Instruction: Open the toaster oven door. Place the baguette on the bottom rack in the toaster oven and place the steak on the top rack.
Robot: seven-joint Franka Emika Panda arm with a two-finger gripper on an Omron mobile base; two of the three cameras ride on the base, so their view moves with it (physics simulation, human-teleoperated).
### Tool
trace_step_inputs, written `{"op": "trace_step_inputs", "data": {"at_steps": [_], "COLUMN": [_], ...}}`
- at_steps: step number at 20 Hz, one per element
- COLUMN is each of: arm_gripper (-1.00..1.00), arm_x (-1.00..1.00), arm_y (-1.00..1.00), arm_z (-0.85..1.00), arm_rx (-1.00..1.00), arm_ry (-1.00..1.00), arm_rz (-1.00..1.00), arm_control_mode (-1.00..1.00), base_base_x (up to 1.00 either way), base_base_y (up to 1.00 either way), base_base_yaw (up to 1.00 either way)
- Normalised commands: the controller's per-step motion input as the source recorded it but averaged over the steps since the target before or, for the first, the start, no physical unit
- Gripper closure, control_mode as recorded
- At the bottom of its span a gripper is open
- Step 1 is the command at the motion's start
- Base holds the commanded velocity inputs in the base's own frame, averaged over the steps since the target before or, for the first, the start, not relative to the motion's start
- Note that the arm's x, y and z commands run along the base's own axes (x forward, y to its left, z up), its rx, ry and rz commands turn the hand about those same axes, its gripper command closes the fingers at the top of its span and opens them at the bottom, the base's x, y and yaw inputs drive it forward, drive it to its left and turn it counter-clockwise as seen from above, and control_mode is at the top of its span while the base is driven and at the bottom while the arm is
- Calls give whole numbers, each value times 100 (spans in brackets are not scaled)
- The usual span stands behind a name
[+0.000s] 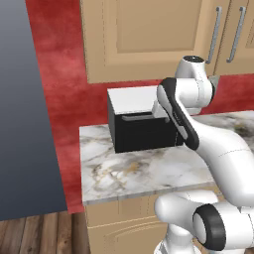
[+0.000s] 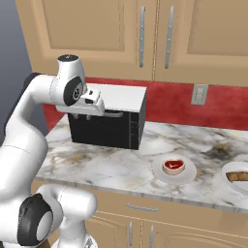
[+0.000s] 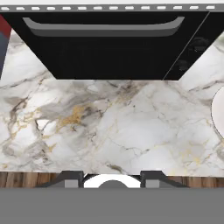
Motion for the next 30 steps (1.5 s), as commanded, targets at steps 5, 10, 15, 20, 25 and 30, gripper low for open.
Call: {"op": "trace_step_inputs", "data": {"at_steps": [5, 10, 15, 20, 25, 30], "arm_gripper": [-100, -100, -100, -100, -100, -100], "arm_x": [-3, -23, 0, 6, 11, 32], "arm_y": [0, 4, -1, 0, 5, 3], "arm_z": [-12, -31, -26, -14, -3, -4], "arm_rx": [-14, -35, -38, -38, -37, -17], "arm_ry": [1, -2, -9, -12, -18, -7], "arm_rz": [0, 3, 26, 30, 4, -3], "arm_control_mode": [-100, -100, -100, -100, -100, -100], "base_base_x": [0, 0, 0, 0, 0, 0], "base_base_y": [0, 0, 0, 0, 0, 0], "base_base_yaw": [0, 0, 0, 0, 0, 0]}}
